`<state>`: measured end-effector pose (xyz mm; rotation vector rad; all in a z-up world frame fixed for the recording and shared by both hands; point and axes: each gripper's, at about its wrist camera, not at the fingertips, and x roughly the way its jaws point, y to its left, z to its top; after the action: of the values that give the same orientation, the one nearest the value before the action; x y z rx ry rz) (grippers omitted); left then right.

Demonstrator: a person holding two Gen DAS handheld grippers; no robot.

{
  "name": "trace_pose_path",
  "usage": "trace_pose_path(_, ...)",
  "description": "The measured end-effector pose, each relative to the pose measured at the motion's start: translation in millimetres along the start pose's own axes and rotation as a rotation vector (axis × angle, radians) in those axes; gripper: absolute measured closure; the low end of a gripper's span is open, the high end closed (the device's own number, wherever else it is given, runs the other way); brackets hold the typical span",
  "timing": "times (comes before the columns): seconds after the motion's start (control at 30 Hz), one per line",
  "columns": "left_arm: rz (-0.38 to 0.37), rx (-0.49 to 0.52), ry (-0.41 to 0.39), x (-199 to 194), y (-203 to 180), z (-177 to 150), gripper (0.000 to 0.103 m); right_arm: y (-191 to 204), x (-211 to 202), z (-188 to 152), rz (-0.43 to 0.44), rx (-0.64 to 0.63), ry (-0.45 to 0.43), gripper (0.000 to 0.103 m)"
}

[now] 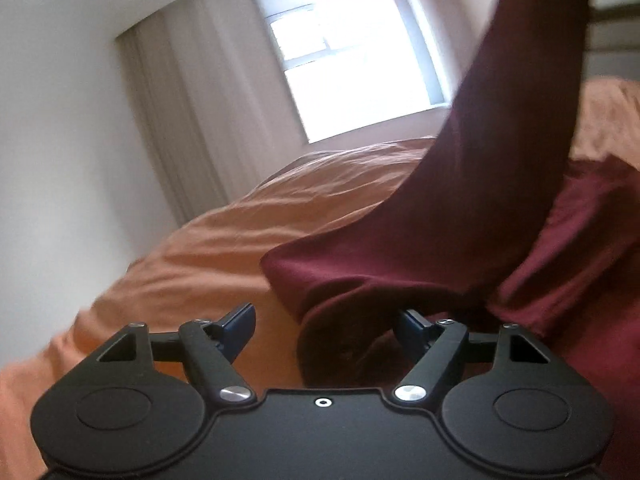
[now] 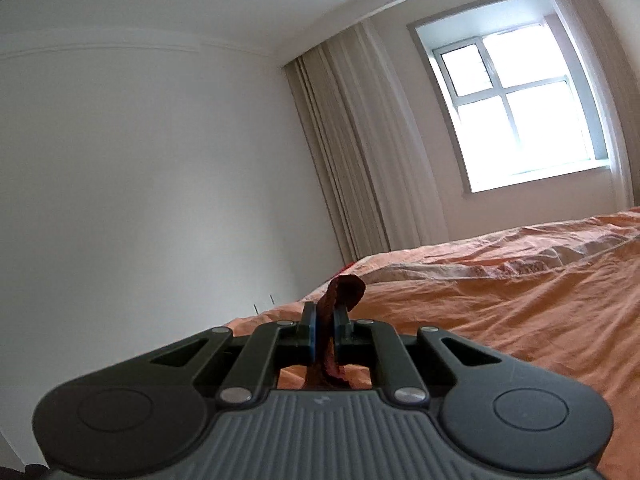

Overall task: Fold small clothes
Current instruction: 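Grasp the sweater edge with the right gripper and fold it over the body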

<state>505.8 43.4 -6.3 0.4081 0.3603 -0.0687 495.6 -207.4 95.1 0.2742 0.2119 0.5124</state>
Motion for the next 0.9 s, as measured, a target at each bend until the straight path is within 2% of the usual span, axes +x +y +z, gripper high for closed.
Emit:
trace_pose_path(0.1, 0.005, 0.117, -0.014, -2, -18, 0, 0.025, -5, 4, 1, -0.006, 0.022, -0.004, 0.094)
trace_pose_path(0.13, 0.021, 0.151, -0.012, -1, -23, 0, 0.031, -6, 4, 2, -0.006, 0.026, -0.008, 0.094)
trace_pose_path(0.2, 0.054, 0.206, -0.010, 2, -30, 1, 0.053, -8, 3, 3, -0.002, 0.032, -0.015, 0.094)
trace_pose_path(0.23, 0.059, 0.219, 0.003, 5, -31, 2, 0.077, -8, 3, 3, -0.003, 0.031, -0.015, 0.094)
trace_pose_path(0.27, 0.065, 0.214, 0.013, 8, -30, 3, 0.096, -7, 1, 4, -0.008, 0.026, -0.015, 0.094)
trace_pose_path(0.37, 0.124, 0.122, 0.002, 7, -15, 4, 0.098, -10, 2, -1, -0.027, 0.005, -0.003, 0.094)
trace_pose_path(0.47, 0.194, -0.050, 0.020, 3, 12, 0, 0.098, -18, 6, -15, -0.052, 0.009, 0.033, 0.094)
trace_pose_path(0.53, 0.187, -0.175, 0.074, 3, 32, -9, 0.098, -28, 11, -32, -0.071, 0.032, 0.085, 0.094)
trace_pose_path(0.6, 0.157, -0.248, 0.106, 1, 42, -19, 0.098, -40, 15, -53, -0.088, 0.058, 0.151, 0.094)
trace_pose_path(0.67, 0.120, -0.257, 0.116, -2, 46, -29, 0.098, -49, 18, -75, -0.113, 0.074, 0.230, 0.094)
trace_pose_path(0.8, 0.078, -0.206, 0.132, -6, 42, -37, 0.097, -69, 18, -121, -0.174, 0.086, 0.381, 0.094)
trace_pose_path(0.9, 0.037, -0.207, 0.127, -8, 48, -39, 0.096, -77, 11, -144, -0.180, 0.108, 0.427, 0.093)
